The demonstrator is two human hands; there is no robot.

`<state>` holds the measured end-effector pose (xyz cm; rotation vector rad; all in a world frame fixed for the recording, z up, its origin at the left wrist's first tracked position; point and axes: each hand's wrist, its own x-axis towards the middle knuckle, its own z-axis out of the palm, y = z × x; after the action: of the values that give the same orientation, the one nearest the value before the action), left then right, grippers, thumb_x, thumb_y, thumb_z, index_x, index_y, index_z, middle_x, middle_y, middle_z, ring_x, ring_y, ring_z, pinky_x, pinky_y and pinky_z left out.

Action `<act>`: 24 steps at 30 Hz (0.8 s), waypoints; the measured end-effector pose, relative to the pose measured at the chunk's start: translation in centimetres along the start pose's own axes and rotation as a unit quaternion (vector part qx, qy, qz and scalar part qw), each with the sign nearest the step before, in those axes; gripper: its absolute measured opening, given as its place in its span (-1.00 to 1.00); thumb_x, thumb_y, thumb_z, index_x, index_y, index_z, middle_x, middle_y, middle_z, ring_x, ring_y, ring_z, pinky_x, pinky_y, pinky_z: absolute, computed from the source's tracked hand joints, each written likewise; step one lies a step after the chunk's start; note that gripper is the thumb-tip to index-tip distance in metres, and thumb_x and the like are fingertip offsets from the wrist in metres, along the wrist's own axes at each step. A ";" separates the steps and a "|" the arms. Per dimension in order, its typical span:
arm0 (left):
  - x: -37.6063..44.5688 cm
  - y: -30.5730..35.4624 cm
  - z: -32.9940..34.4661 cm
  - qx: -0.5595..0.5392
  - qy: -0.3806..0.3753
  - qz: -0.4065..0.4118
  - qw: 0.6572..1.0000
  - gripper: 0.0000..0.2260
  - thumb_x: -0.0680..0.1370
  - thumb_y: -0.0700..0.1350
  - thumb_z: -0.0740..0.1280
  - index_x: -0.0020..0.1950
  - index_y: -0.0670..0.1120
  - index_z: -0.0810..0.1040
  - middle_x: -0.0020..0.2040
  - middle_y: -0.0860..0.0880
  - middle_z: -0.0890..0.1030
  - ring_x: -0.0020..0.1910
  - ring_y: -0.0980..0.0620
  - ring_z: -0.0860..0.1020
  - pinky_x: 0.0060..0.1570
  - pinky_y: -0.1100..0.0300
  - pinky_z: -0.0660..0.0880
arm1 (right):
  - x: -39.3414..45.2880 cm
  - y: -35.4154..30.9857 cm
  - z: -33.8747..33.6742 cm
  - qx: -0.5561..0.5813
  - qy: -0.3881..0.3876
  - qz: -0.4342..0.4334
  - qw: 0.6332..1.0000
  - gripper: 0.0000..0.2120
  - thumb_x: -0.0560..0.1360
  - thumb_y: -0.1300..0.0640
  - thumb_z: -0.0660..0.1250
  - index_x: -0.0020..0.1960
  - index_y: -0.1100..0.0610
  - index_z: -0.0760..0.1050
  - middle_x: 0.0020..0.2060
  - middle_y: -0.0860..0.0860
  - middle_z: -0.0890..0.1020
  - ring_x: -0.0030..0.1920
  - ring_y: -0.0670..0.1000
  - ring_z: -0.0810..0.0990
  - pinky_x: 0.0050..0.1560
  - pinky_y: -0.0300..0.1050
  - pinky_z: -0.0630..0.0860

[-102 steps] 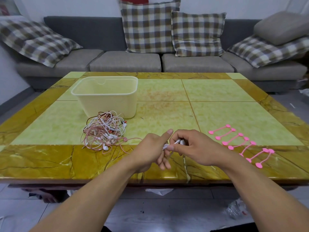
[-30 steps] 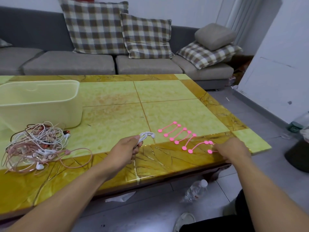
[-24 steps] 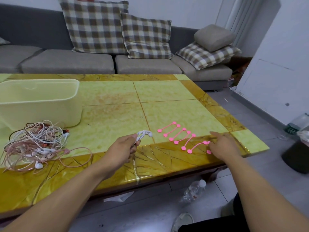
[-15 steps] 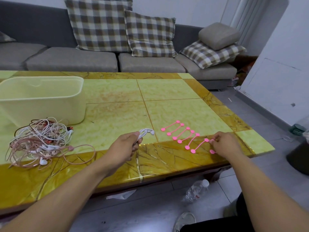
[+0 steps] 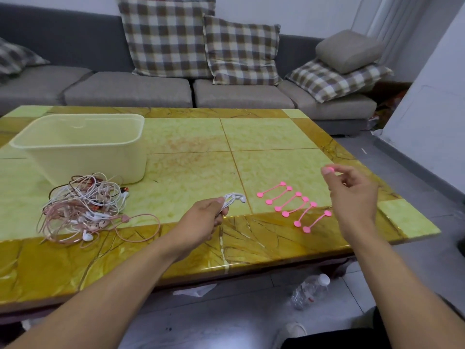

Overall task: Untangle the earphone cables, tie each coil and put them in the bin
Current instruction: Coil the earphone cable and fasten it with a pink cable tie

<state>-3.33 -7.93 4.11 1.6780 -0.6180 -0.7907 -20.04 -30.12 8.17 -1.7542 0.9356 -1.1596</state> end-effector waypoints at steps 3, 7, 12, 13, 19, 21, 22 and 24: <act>-0.4 0.0 -0.3 -0.005 0.008 0.000 1.000 -0.66 0.73 0.01 0.08 -0.17 -0.06 0.44 -0.44 0.10 0.30 -0.49 0.12 0.19 -0.44 0.21 0.14 | -3.9 -3.4 3.9 0.013 -0.180 -0.029 0.983 -0.97 0.47 0.00 0.54 -0.09 -0.12 0.74 -0.48 -0.09 0.48 -0.45 -0.12 0.39 -0.39 -0.31 0.31; -0.9 -0.2 -0.6 0.002 0.039 -0.003 0.999 -0.66 0.72 0.01 0.09 -0.19 -0.05 0.45 -0.45 0.11 0.30 -0.50 0.12 0.20 -0.47 0.22 0.14 | -7.6 -4.3 9.2 -0.024 -0.289 -0.051 0.956 -0.89 0.53 0.04 0.48 0.03 -0.08 0.74 -0.35 -0.17 0.60 -0.42 -0.18 0.47 -0.33 -0.37 0.33; -1.0 -0.7 -1.5 0.012 0.083 -0.001 0.996 -0.63 0.72 0.00 0.08 -0.23 -0.03 0.45 -0.46 0.11 0.31 -0.50 0.12 0.23 -0.46 0.20 0.14 | -9.0 -4.7 13.0 -0.101 -0.279 -0.122 0.947 -0.88 0.55 0.04 0.45 0.04 -0.05 0.74 -0.13 -0.19 0.71 -0.09 -0.20 0.63 -0.04 -0.28 0.50; -1.0 -0.8 -1.7 0.010 0.090 0.000 0.996 -0.64 0.72 -0.01 0.07 -0.23 -0.02 0.45 -0.47 0.12 0.32 -0.49 0.11 0.23 -0.45 0.18 0.14 | -9.0 -4.7 13.3 -0.094 -0.270 -0.117 0.951 -0.92 0.52 0.04 0.48 -0.02 -0.05 0.75 -0.20 -0.22 0.70 -0.13 -0.23 0.63 -0.11 -0.34 0.48; -1.4 -0.6 -2.9 -0.019 0.100 -0.008 0.995 -0.66 0.71 -0.09 0.08 -0.23 -0.01 0.48 -0.44 0.10 0.31 -0.46 0.12 0.22 -0.42 0.18 0.16 | -9.5 -5.1 14.5 -0.051 -0.276 -0.094 0.955 -0.96 0.45 0.02 0.55 -0.17 -0.06 0.73 -0.35 -0.19 0.67 -0.27 -0.22 0.65 -0.23 -0.32 0.50; -1.8 -0.3 -3.0 -0.081 0.094 -0.024 0.992 -0.66 0.69 -0.15 0.09 -0.24 -0.03 0.48 -0.44 0.07 0.26 -0.45 0.10 0.19 -0.42 0.19 0.16 | -9.7 -5.2 14.7 -0.069 -0.282 -0.106 0.951 -0.96 0.48 -0.02 0.52 -0.10 -0.08 0.75 -0.28 -0.18 0.66 -0.22 -0.23 0.61 -0.21 -0.40 0.42; -1.8 -0.2 -3.2 -0.115 0.099 -0.029 0.988 -0.65 0.69 -0.16 0.10 -0.25 -0.03 0.50 -0.44 0.06 0.25 -0.46 0.10 0.18 -0.42 0.19 0.17 | -9.8 -5.3 14.8 -0.080 -0.287 -0.114 0.948 -0.94 0.50 -0.03 0.50 -0.06 -0.10 0.75 -0.25 -0.18 0.64 -0.21 -0.24 0.57 -0.21 -0.44 0.37; -1.8 -0.1 -3.5 -0.180 0.109 -0.039 0.977 -0.68 0.67 -0.14 0.11 -0.24 -0.07 0.51 -0.43 0.03 0.24 -0.48 0.10 0.16 -0.42 0.17 0.18 | -10.1 -5.6 14.9 -0.096 -0.300 -0.131 0.940 -0.90 0.54 -0.04 0.45 0.01 -0.13 0.74 -0.22 -0.16 0.59 -0.24 -0.24 0.51 -0.22 -0.44 0.34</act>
<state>-1.77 -4.42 4.83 1.4335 -0.2387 -0.7149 -8.21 -15.59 6.23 -2.2592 0.4609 -0.6196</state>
